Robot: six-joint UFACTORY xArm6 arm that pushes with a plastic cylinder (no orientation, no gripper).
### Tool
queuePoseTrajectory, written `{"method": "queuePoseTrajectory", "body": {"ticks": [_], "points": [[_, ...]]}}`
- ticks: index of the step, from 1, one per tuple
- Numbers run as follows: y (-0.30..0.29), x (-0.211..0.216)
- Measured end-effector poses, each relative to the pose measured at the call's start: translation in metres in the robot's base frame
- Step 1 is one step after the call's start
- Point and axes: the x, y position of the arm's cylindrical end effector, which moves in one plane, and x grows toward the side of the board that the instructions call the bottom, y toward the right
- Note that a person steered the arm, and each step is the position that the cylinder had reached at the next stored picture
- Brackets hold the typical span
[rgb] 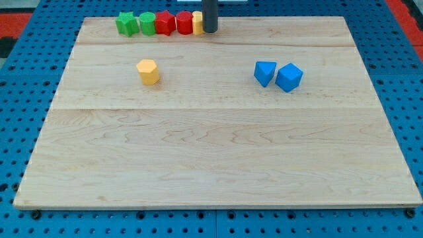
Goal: Move the hexagon into the heart
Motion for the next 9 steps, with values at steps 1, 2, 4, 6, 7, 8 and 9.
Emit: {"method": "queuePoseTrajectory", "body": {"ticks": [1, 2, 4, 6, 7, 8, 9], "points": [[0.026, 0.018], [0.016, 0.082], [-0.102, 0.165], [-0.142, 0.147], [-0.083, 0.139], [-0.055, 0.11], [-0.05, 0.055]]}}
